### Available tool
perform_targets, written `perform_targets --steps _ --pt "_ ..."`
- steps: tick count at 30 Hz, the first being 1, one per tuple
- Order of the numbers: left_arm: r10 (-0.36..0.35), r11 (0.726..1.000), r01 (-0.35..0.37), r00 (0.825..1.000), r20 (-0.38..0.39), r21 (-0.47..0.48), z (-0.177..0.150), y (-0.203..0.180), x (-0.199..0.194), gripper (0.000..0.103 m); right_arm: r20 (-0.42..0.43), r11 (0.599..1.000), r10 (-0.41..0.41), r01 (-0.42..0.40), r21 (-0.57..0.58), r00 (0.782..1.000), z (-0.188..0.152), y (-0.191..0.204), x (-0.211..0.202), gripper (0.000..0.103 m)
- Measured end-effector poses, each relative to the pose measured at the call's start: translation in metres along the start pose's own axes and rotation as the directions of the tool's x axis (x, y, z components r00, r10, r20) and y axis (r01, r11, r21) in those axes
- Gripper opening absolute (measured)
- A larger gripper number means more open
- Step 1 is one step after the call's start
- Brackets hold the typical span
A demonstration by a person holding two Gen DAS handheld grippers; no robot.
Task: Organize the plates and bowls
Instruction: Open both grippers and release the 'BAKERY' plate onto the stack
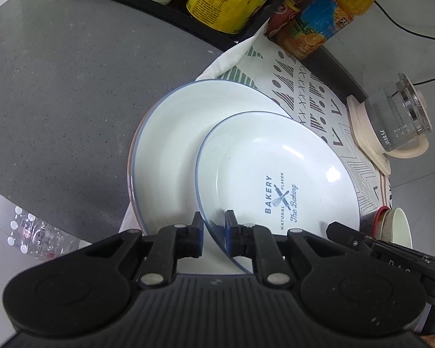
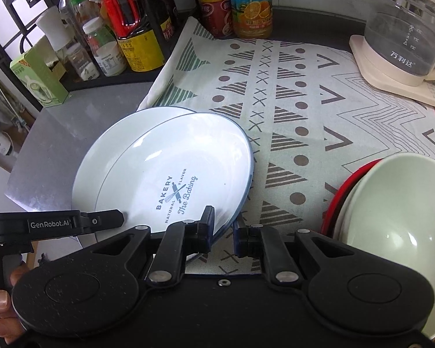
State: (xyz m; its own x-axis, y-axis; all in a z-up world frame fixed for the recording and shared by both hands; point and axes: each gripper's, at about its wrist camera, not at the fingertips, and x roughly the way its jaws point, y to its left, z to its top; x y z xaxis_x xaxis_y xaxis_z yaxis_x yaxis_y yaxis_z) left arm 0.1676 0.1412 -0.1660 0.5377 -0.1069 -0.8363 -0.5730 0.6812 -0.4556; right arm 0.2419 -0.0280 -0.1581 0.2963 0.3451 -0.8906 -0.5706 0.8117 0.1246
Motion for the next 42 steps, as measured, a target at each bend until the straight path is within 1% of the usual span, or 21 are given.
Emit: perform_targets --steps 5,8,10,12,13,16,17,18,20,23,26,31,35,37,40,42 --pt "0.012 1.000 -0.012 1.000 -0.018 0.003 0.005 0.000 0.000 0.012 -0.011 1.000 -0.009 0.009 -0.003 1.000 -0.001 0.002 0.006 0.013" --pt "0.046 0.998 -0.046 0.999 0.023 0.034 0.009 -0.002 -0.010 0.015 -0.016 1.000 -0.007 0.007 0.002 1.000 -0.001 0.002 0.010 0.013" --pt "0.054 0.997 -0.056 0.998 0.042 0.044 0.015 -0.002 -0.016 0.015 -0.017 1.000 -0.010 0.011 0.011 1.000 -0.002 0.001 0.012 0.013" --pt "0.074 0.996 -0.076 0.996 0.054 0.042 0.022 0.000 -0.021 0.024 -0.017 1.000 -0.013 0.014 0.018 1.000 -0.001 0.000 0.014 0.013" --pt "0.085 0.995 -0.087 0.994 0.066 0.042 0.025 0.001 -0.024 0.026 -0.019 1.000 -0.009 0.010 0.025 1.000 -0.001 -0.001 0.015 0.013" --pt "0.114 0.992 -0.119 0.987 0.110 0.042 0.031 0.004 -0.033 0.040 -0.024 0.999 -0.005 0.006 0.040 1.000 -0.001 -0.002 0.018 0.013" --pt "0.124 0.991 -0.130 0.985 0.123 0.043 0.033 0.005 -0.034 0.047 -0.024 0.999 -0.005 0.006 0.042 1.000 -0.001 -0.002 0.019 0.014" --pt "0.141 0.988 -0.148 0.980 0.140 0.042 0.035 0.006 -0.035 0.050 -0.023 0.999 -0.004 0.005 0.046 1.000 -0.001 -0.002 0.020 0.014" --pt "0.178 0.982 -0.185 0.972 0.153 0.031 0.038 0.010 -0.033 0.052 -0.025 0.999 -0.005 0.006 0.053 1.000 -0.001 -0.002 0.022 0.014" --pt "0.163 0.986 -0.165 0.979 0.122 0.010 0.041 0.016 -0.028 0.052 -0.032 0.998 -0.003 0.005 0.057 0.999 -0.001 0.000 0.026 0.015" --pt "0.170 0.985 -0.173 0.979 0.110 0.016 0.040 0.017 -0.024 0.052 -0.038 0.999 -0.017 0.018 0.043 0.999 0.000 0.003 0.029 0.018" --pt "0.151 0.988 -0.153 0.984 0.097 0.014 0.037 0.017 -0.019 0.052 -0.048 0.999 -0.027 0.029 0.031 0.998 0.001 0.006 0.033 0.020" --pt "0.177 0.983 -0.180 0.980 0.092 0.033 0.033 0.016 -0.012 0.051 -0.058 0.999 -0.036 0.037 0.027 0.998 0.001 0.009 0.037 0.023" --pt "0.182 0.982 -0.187 0.978 0.097 0.037 0.032 0.018 -0.011 0.048 -0.059 0.999 -0.040 0.042 0.029 0.997 0.002 0.010 0.037 0.023" --pt "0.152 0.988 -0.155 0.983 0.107 0.023 0.031 0.023 -0.012 0.042 -0.060 0.998 -0.037 0.040 0.039 0.997 0.002 0.009 0.038 0.023" --pt "0.135 0.990 -0.137 0.985 0.111 0.015 0.031 0.024 -0.013 0.034 -0.062 0.998 -0.033 0.036 0.047 0.997 0.002 0.008 0.038 0.024"
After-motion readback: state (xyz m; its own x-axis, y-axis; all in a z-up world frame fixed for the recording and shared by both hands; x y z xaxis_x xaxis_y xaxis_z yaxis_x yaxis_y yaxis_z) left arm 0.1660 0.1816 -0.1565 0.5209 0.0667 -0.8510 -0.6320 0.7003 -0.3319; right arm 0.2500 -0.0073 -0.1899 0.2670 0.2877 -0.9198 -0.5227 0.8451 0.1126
